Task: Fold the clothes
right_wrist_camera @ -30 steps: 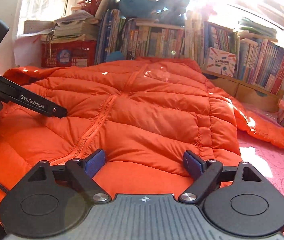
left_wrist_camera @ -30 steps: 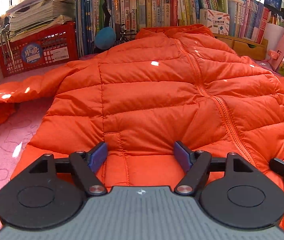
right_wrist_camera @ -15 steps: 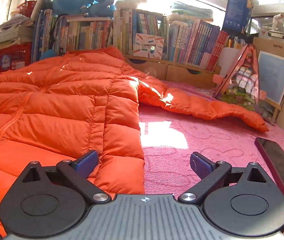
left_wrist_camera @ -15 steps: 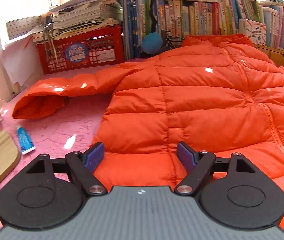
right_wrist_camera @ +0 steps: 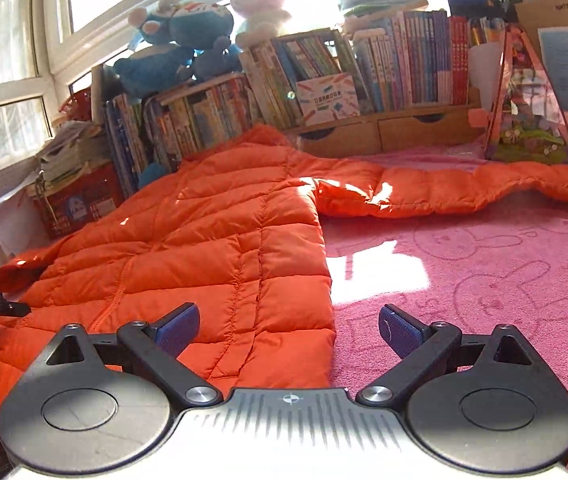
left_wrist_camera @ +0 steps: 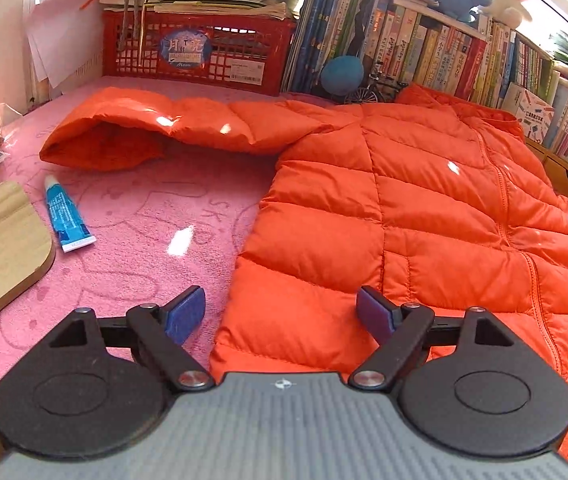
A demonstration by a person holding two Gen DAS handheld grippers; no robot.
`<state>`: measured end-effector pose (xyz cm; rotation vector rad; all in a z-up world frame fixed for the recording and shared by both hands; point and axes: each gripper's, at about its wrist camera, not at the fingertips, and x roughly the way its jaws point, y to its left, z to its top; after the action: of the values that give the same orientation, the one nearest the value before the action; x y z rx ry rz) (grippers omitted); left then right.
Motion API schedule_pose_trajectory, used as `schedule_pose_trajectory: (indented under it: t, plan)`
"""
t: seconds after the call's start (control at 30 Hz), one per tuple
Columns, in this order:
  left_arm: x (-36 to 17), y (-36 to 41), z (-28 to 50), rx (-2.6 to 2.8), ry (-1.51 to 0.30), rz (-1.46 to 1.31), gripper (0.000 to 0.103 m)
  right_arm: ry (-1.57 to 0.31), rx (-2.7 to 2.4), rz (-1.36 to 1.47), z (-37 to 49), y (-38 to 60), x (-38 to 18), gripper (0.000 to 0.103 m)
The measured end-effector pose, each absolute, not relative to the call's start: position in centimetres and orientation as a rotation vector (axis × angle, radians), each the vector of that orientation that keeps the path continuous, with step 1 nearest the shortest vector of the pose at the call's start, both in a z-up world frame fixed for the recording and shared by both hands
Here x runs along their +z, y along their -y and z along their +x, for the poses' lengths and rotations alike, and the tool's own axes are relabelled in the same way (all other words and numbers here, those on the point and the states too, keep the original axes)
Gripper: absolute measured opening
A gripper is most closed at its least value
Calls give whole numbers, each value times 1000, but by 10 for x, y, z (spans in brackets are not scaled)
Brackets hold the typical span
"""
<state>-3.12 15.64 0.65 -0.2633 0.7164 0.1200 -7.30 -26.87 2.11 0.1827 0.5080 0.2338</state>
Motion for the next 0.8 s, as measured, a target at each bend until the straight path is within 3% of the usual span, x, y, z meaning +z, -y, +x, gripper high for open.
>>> schedule_pose_trajectory:
  t: [0.13,0.27,0.3,0.33,0.4,0.43,0.47,0.67,0.8]
  plan:
    - [6,-168,8,17,-775,-260,100,-554,219,95,-29,248,30,98]
    - [2,-172,46,0,-817,-261,101,-616,254,103,24,239,37,101]
    - [1,-170,52,11,-811,-255,99,-632,264,122,35,239,36,101]
    - [1,-168,54,30,-795,-251,90,-648,271,147,47,240,34,101]
    - [2,-162,56,67,-764,-236,72,-712,287,241,64,244,26,90]
    - [1,-157,52,82,-752,-215,61,-752,299,294,71,246,21,68]
    - [1,-153,49,98,-740,-194,56,-781,307,340,76,248,17,57]
    - [1,-118,25,132,-686,32,54,-772,338,290,49,243,18,46]
    - [4,-113,9,128,-679,56,54,-774,370,200,22,237,23,44]
